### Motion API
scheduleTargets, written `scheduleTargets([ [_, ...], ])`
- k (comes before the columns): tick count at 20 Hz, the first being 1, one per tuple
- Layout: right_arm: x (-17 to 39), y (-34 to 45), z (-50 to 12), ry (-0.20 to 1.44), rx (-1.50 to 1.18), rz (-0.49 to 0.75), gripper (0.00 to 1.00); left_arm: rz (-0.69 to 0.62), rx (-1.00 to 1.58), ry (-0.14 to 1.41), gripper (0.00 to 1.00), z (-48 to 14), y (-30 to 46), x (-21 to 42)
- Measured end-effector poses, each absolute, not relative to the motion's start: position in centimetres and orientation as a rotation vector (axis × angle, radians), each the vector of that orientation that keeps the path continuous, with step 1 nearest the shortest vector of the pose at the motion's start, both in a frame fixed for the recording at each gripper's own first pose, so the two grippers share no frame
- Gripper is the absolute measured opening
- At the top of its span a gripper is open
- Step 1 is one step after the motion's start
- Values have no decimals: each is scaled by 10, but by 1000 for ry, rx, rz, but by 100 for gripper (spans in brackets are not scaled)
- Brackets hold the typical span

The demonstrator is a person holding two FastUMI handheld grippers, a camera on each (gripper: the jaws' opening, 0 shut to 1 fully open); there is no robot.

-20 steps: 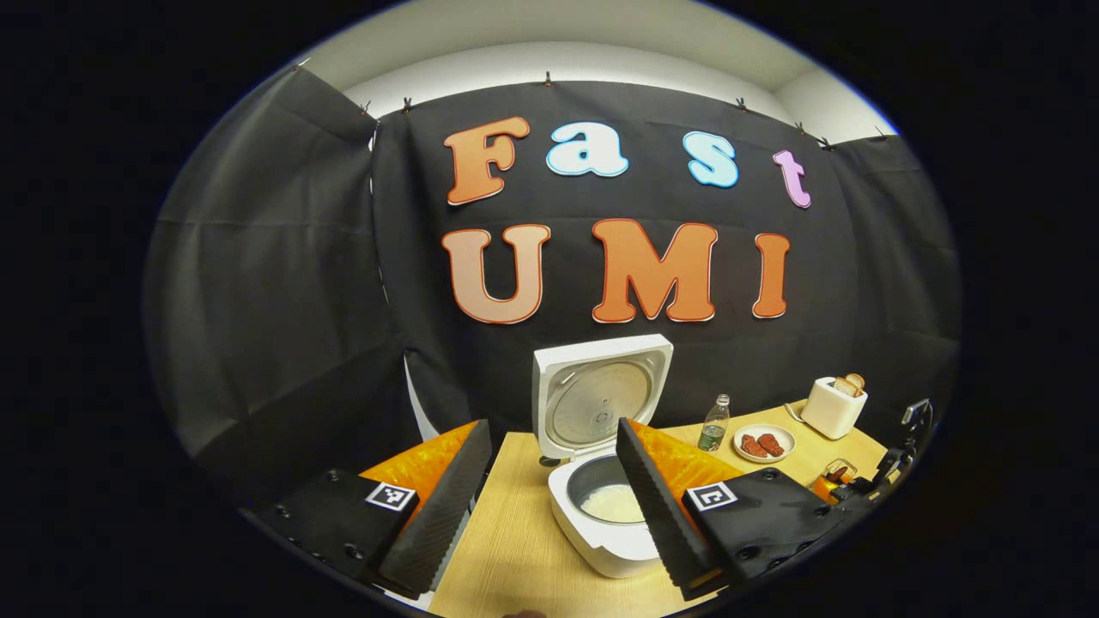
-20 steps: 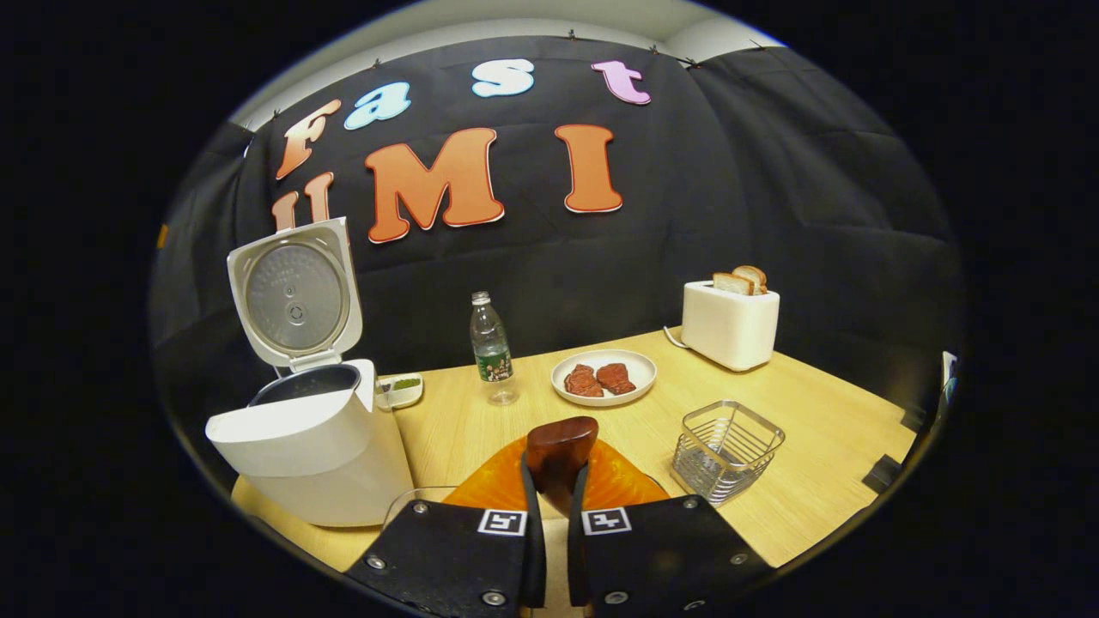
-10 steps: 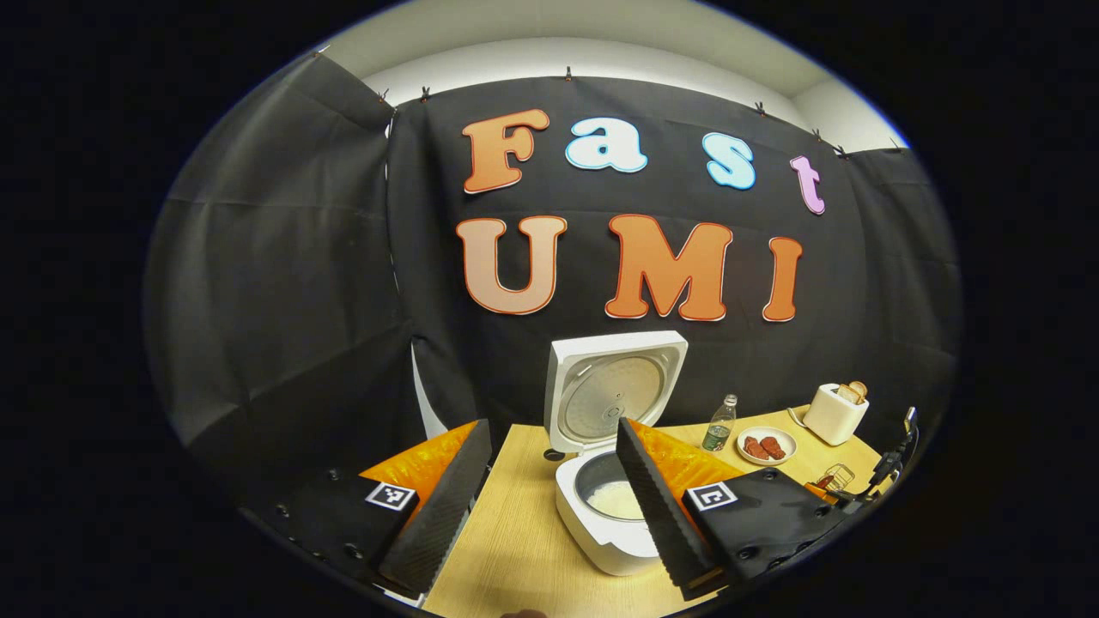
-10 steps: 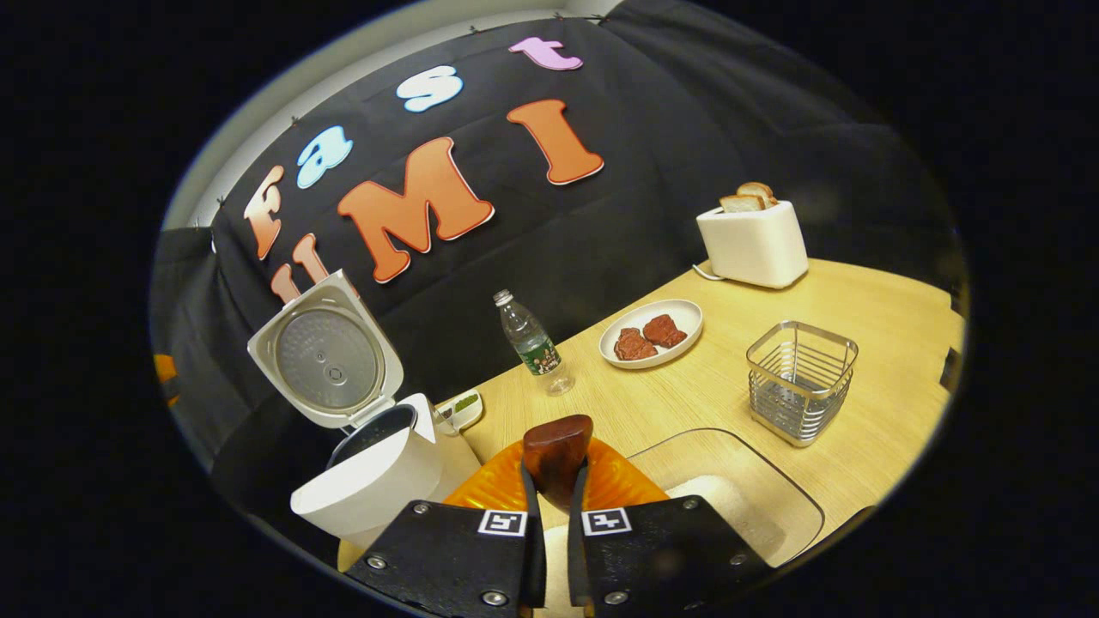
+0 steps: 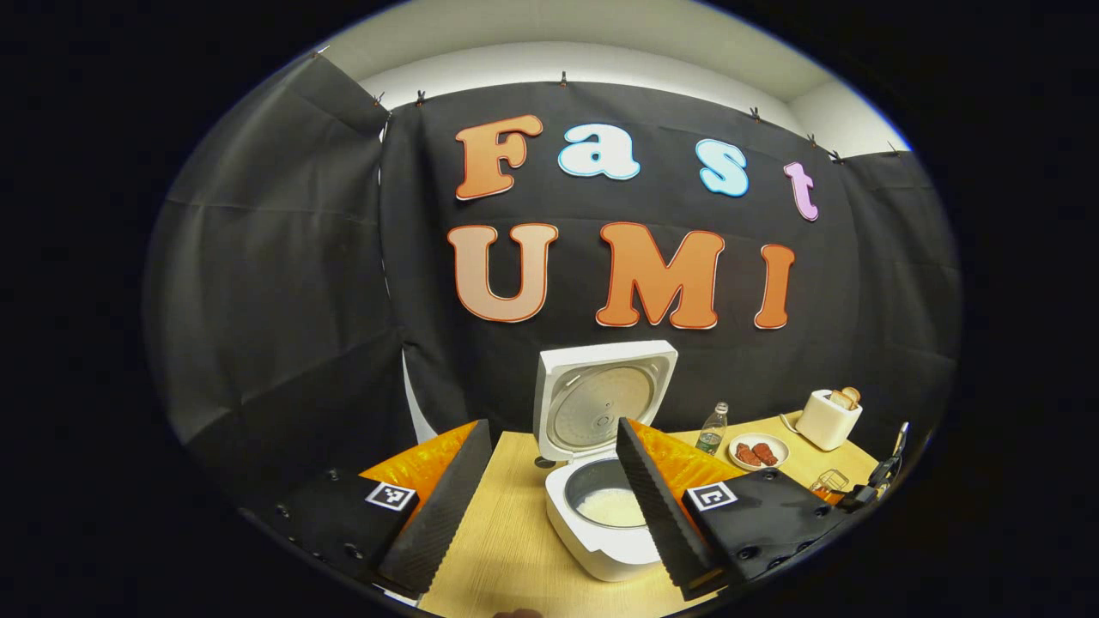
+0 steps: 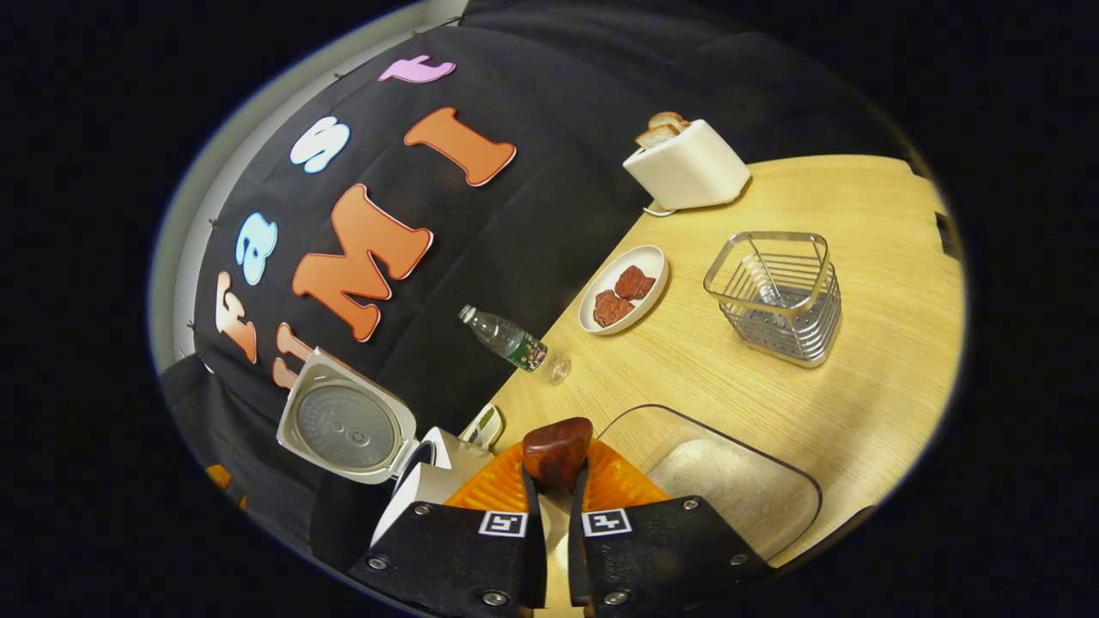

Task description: Close the left gripper, press the button to open the rice cooker; take a wooden spoon from the chopstick holder with the right hand, scoop a spoonful of rice and pour it into the rice cooker, then put the wooden spoon back into the chopstick holder.

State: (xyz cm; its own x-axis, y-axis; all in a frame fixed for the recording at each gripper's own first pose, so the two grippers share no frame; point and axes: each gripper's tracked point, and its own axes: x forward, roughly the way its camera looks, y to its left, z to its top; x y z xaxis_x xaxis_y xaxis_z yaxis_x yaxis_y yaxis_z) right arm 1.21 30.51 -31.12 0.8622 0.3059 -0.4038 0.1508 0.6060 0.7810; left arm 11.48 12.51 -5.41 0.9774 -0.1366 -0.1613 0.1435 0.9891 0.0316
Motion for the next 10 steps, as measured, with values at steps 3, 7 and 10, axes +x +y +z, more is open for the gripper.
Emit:
scheduleTargets([
  [3,8,307,-315,580,1048,83,9,-146,33,159,99,-53,123,113],
  [7,2,305,-317,615,1193,67,9,-144,19,155,99,-50,124,108],
  [10,0,294,-318,626,1241,44,9,-146,9,146,98,-46,124,105],
])
